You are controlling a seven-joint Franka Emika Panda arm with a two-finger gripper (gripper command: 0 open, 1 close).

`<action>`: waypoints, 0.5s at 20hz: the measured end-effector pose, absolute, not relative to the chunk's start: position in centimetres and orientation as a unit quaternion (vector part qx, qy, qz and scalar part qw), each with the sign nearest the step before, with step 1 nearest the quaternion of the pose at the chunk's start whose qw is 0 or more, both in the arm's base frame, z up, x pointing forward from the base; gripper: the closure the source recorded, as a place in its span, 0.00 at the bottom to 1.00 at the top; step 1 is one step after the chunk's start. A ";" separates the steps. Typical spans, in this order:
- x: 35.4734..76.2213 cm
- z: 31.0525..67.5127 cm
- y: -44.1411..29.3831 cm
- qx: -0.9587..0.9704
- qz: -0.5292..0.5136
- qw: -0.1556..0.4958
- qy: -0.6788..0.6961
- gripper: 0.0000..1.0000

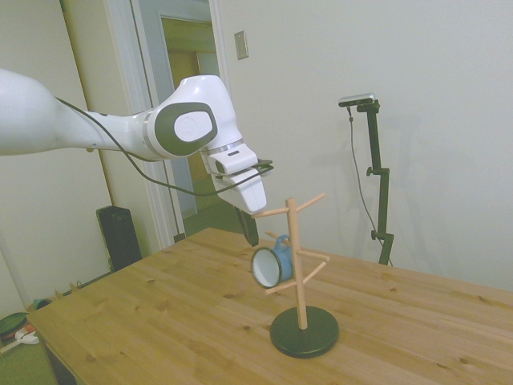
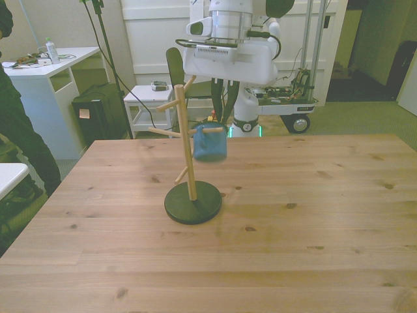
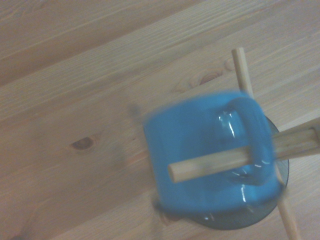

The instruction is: Hang the mug

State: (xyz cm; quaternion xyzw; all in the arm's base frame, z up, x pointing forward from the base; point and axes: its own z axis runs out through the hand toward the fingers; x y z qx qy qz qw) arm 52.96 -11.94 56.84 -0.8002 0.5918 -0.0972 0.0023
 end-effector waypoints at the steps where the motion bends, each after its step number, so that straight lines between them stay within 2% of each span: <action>1: 53.0 56.9 -11.9 -0.800 -0.097 0.002 0.592 0.00; 10: 52.9 57.4 -11.3 -0.801 -0.103 0.004 0.590 0.00</action>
